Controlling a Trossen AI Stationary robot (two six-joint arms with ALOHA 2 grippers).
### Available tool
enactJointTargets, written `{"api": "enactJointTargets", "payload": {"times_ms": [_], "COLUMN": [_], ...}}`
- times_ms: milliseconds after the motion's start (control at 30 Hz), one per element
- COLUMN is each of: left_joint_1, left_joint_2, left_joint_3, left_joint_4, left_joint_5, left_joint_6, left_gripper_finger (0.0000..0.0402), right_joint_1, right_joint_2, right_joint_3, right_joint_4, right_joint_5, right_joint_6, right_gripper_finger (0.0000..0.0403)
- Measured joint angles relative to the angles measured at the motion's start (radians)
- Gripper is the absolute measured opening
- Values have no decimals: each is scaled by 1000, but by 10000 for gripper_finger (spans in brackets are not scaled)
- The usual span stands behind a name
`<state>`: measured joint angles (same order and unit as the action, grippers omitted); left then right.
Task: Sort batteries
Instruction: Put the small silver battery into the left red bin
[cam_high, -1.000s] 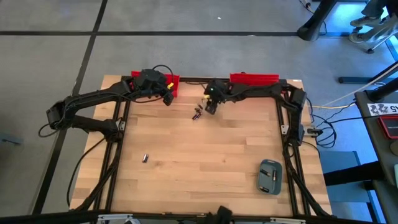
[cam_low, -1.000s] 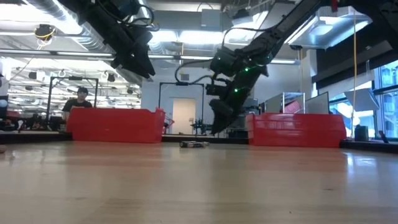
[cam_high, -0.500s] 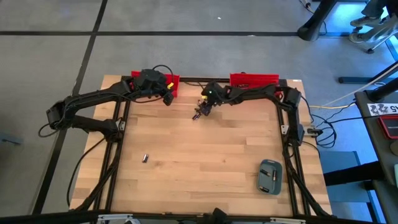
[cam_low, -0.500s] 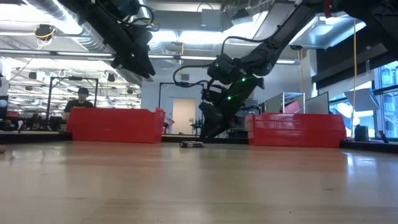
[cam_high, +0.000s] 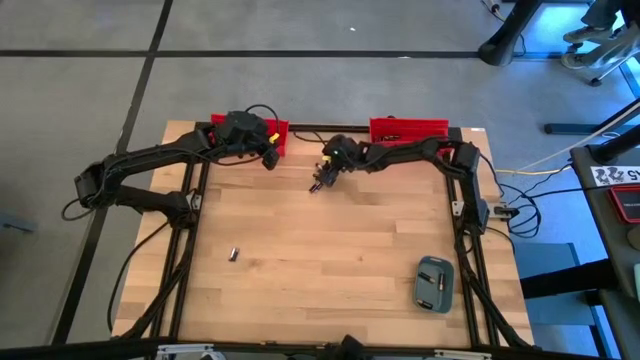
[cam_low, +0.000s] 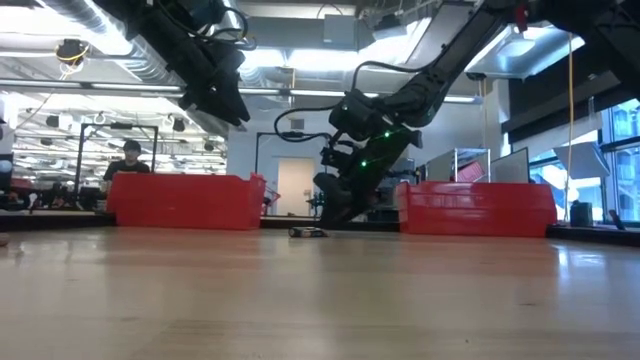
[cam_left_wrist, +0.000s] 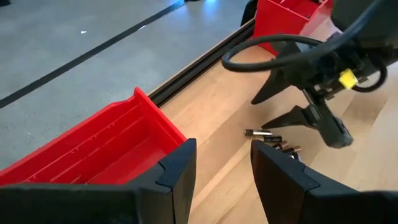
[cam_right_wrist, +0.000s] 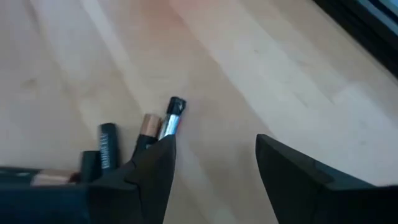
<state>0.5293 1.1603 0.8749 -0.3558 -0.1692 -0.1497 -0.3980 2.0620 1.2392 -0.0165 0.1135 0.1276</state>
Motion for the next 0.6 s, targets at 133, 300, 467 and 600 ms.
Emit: {"api": "enactJointTargets", "payload": {"times_ms": [133, 300, 467, 600], "left_joint_1": [0, -1, -1, -1], "left_joint_2": [0, 0, 0, 0], "left_joint_3": [0, 0, 0, 0], "left_joint_4": [-1, -1, -2, -3], "left_joint_5": [0, 0, 0, 0], "left_joint_6": [0, 3, 4, 4], "left_gripper_finger": [143, 143, 143, 143], "right_joint_1": [2, 12, 43, 72], "right_joint_2": [0, -1, -1, -2], "right_joint_3": [-4, -24, -24, -24], "right_joint_4": [-11, -4, -4, -2], "right_joint_5": [-12, -45, -56, -65], "right_joint_6": [0, 0, -17, -82], "right_gripper_finger": [224, 224, 224, 224]}}
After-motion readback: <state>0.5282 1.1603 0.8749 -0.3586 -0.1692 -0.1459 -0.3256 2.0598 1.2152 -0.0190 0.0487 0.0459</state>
